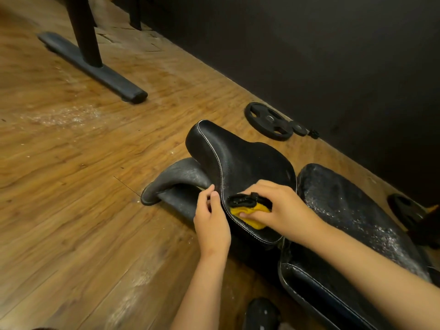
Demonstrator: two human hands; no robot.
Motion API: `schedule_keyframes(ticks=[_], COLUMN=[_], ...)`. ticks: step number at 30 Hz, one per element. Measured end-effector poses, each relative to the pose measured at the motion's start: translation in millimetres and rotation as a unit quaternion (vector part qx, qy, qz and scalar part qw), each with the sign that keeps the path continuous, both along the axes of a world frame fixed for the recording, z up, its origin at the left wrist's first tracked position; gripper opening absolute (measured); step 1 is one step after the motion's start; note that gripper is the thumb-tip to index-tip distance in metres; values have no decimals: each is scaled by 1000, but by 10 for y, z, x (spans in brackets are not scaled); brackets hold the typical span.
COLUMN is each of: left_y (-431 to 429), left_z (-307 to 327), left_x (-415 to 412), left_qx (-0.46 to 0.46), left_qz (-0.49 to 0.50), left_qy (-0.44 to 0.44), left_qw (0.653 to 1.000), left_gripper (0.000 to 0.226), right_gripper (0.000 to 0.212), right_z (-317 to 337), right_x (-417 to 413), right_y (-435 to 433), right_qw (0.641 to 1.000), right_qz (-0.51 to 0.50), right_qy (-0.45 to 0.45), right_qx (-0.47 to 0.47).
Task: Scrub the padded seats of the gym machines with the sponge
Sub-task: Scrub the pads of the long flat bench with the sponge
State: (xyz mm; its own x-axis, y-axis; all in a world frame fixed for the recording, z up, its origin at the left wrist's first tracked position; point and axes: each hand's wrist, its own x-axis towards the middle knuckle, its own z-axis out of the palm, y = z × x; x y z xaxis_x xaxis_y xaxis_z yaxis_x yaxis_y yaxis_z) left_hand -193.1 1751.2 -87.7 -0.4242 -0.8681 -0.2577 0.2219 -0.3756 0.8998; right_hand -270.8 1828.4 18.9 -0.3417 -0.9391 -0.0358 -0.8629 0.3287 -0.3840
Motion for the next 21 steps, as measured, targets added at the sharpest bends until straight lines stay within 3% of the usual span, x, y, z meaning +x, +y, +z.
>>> schedule_keyframes(ticks=[5, 9, 13, 18, 21], left_y=[-8, -126, -125, -73, -67], left_z=[-22, -75, -80, -9, -35], left_x=[15, 56, 74, 71, 50], left_qx=[-7, -16, -35, -45, -48], left_qz=[-1, -40, -45, -56, -75], left_qy=[2, 13, 8, -14, -35], left_qw=[1000, 999, 998, 997, 995], left_gripper=[25, 23, 22, 26, 37], right_gripper=[27, 25, 31, 28, 24], right_z=[-55, -158, -183, -170, -193], right_x=[-209, 143, 302, -201, -189], right_y=[-343, -238, 187, 142, 69], right_qw=[986, 989, 996, 978, 972], right_qz=[-121, -69, -3, -164, -187], right_qy=[99, 99, 74, 70, 74], right_qx=[-61, -88, -43, -107, -121])
